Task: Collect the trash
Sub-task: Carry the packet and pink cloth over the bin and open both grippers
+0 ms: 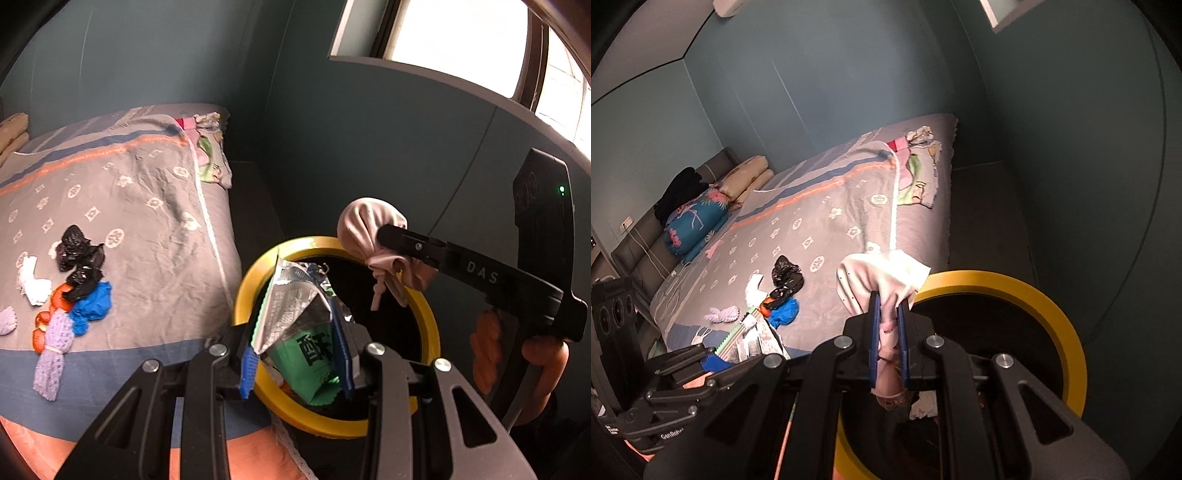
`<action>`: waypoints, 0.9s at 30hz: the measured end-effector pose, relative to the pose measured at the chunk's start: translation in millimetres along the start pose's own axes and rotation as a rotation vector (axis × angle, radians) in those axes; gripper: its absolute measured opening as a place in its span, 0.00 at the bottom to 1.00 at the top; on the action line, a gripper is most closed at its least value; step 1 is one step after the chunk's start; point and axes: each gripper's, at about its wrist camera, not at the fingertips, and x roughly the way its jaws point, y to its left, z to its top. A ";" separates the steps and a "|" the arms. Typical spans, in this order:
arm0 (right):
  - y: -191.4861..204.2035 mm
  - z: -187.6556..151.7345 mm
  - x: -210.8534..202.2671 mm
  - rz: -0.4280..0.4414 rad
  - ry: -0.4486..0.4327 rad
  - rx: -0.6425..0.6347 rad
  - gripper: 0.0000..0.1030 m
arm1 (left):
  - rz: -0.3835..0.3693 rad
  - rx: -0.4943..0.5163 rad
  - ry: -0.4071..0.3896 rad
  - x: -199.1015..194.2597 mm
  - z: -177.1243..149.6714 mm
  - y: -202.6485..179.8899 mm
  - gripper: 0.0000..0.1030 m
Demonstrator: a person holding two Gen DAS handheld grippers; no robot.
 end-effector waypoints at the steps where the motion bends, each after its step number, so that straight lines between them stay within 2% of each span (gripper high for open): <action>1: -2.8 -0.5 1.1 -0.004 0.001 0.004 0.09 | -0.005 0.001 0.007 3.2 0.3 -1.3 0.31; 8: -12.6 -1.7 6.3 -0.012 0.002 0.029 0.10 | -0.049 -0.010 0.038 17.4 2.0 -8.7 0.33; 16: -17.8 -2.6 2.7 -0.031 -0.007 0.058 0.10 | -0.101 -0.021 0.046 21.7 0.2 -10.8 0.42; 18: -19.0 -1.5 1.1 -0.044 -0.015 0.064 0.15 | -0.099 -0.025 0.040 20.0 -0.6 -10.2 0.45; 20: -20.5 -0.7 -3.1 -0.059 -0.034 0.074 0.41 | -0.095 -0.033 0.039 19.1 -0.8 -8.3 0.48; 27: -23.5 4.5 -10.6 -0.094 -0.070 0.084 0.42 | -0.088 -0.058 0.023 14.0 0.0 -1.4 0.69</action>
